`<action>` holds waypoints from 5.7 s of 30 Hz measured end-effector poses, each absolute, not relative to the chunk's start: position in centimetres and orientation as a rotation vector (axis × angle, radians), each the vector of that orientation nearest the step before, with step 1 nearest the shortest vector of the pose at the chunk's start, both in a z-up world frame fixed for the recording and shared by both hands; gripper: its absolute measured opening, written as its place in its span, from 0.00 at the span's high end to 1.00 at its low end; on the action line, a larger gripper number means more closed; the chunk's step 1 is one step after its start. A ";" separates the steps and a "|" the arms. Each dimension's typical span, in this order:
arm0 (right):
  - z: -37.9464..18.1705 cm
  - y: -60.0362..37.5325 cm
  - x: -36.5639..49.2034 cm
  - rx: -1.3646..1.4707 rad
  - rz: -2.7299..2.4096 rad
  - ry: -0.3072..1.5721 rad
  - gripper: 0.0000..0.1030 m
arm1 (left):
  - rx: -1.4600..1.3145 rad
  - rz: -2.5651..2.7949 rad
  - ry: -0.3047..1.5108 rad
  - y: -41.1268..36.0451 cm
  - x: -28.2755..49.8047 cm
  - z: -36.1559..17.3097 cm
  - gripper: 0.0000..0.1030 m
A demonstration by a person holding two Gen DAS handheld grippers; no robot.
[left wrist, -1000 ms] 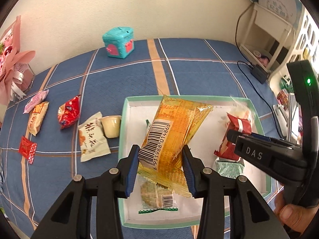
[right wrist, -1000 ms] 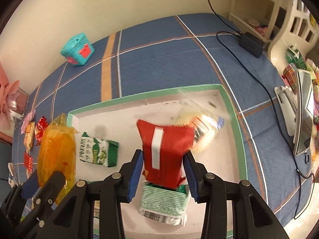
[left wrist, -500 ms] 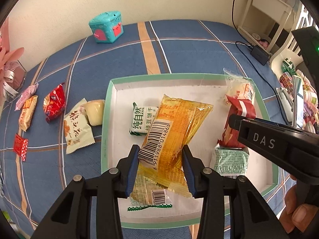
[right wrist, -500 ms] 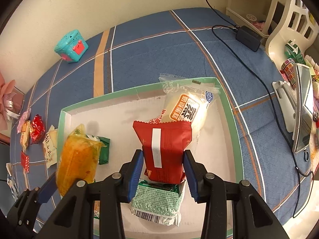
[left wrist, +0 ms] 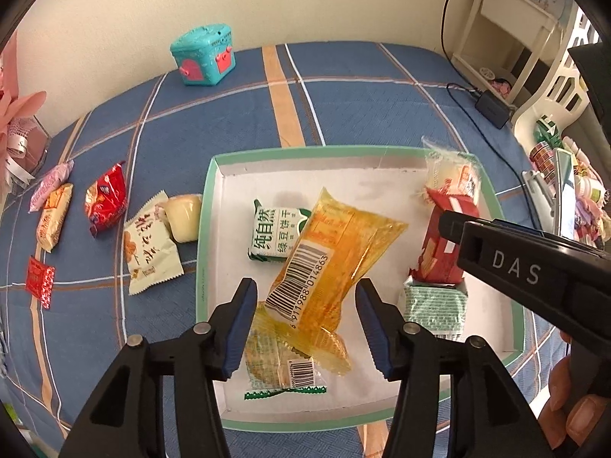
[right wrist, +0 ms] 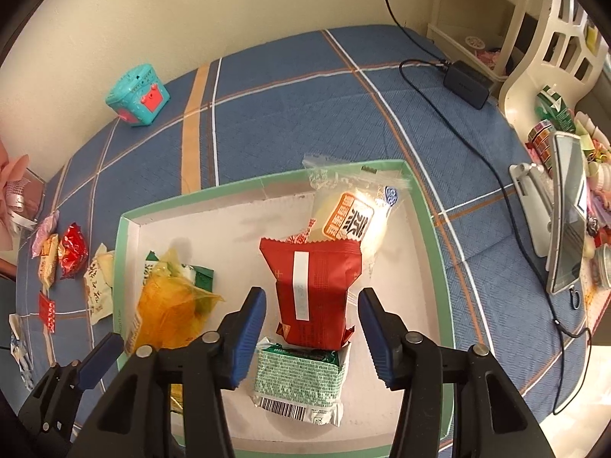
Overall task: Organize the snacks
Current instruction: 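Carry both packs over the white tray and open both tools to drop them, then move both tools back toward the red rectangular pack and white pastry pack, then grasp the red rectangular pack with the left tool while the right tool grasps the white pastry pack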
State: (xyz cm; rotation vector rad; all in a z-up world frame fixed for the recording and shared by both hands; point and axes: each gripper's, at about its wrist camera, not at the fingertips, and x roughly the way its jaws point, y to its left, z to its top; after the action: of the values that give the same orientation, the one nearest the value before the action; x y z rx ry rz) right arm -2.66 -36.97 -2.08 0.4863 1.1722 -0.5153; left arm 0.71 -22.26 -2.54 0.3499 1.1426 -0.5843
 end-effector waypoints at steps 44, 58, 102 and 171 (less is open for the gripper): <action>1.7 -27.6 0.8 0.324 -0.365 1.132 0.47 | 0.042 -0.233 1.094 -6.9 9.3 0.9 0.42; 0.9 -27.3 1.3 0.320 -0.366 1.142 0.01 | 0.073 -0.199 1.072 -6.6 9.5 0.7 0.09; 0.5 -17.6 6.9 0.238 -0.207 1.095 0.00 | 0.027 -0.083 1.055 0.8 12.5 0.7 0.09; -8.8 -13.9 15.0 0.226 -0.184 1.248 0.45 | -0.042 0.061 1.268 10.9 24.4 -10.6 0.44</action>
State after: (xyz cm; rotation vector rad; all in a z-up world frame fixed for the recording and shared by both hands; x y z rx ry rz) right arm 15.03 -13.91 -8.79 0.2262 1.2476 -0.1839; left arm 24.38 10.88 -10.61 -0.0420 1.2679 0.0609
